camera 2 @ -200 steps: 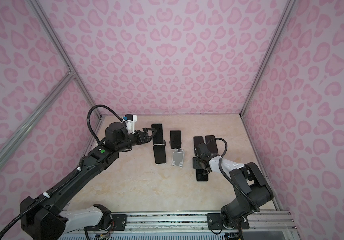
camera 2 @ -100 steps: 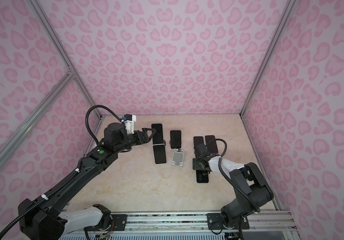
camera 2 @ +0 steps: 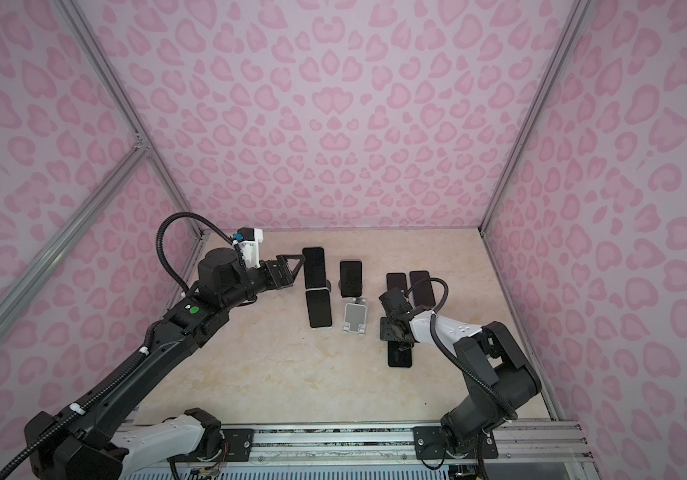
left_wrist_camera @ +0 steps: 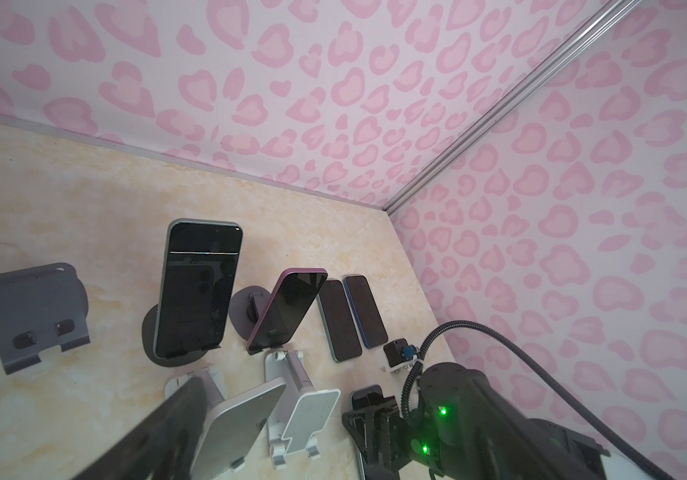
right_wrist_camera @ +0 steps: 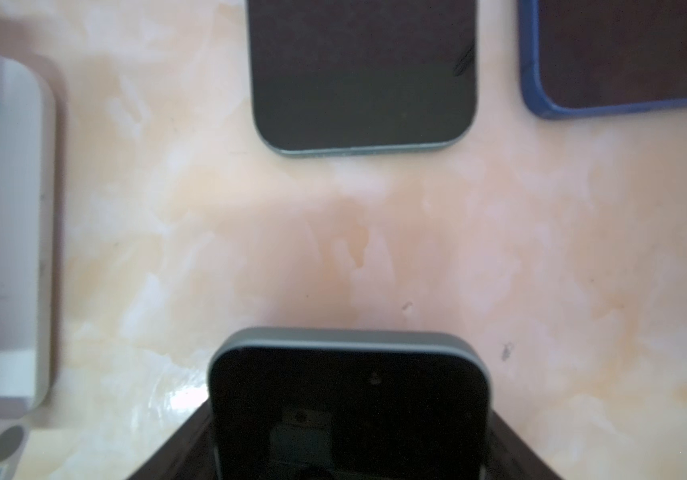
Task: Remove the phone from the phone stand
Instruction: 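Lower the teal-edged phone flat onto the table nearer the robot than the flat phones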
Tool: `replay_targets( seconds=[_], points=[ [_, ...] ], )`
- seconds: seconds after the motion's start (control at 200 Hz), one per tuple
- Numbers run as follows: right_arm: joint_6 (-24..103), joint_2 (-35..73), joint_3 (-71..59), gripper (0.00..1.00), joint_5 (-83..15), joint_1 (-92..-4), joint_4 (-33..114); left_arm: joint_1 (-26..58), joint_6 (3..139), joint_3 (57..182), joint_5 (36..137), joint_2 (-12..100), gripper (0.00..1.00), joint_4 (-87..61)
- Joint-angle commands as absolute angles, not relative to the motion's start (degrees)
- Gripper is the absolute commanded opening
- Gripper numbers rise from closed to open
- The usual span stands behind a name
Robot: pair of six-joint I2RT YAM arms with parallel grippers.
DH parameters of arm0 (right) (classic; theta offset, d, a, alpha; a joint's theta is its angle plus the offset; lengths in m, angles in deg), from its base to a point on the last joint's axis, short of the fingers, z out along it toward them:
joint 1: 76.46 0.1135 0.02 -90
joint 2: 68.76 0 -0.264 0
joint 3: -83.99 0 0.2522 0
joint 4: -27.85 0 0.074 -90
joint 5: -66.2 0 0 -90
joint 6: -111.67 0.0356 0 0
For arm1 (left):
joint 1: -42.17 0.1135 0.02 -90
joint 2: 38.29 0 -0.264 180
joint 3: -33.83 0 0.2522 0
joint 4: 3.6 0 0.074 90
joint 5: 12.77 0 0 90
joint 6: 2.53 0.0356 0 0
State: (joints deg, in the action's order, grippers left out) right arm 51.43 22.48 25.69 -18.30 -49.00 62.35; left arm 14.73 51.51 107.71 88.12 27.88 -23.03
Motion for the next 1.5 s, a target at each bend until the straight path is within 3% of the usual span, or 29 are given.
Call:
replay_targets(
  seconds=[0.0,0.245,0.935,1.395,1.495],
  points=[
    [51.7,24.2,26.1,0.78,-19.2,-48.1,72.1,14.7,51.4,107.4,87.7,27.3,0.98,-20.9],
    [50.9,25.0,25.4,0.79,-18.4,-47.8,73.1,14.7,51.6,107.3,87.1,27.0,0.98,-20.8],
    [45.0,28.4,21.8,0.67,-20.2,-52.4,71.7,14.7,51.9,107.2,86.1,28.2,0.98,-21.0],
    [44.1,31.1,18.7,0.67,-21.5,-54.4,71.8,14.7,52.0,107.3,86.7,28.9,0.98,-21.1],
    [44.6,30.8,18.8,0.72,-20.7,-54.5,72.0,14.7,52.1,107.4,86.7,28.8,0.98,-21.2]
  ],
)
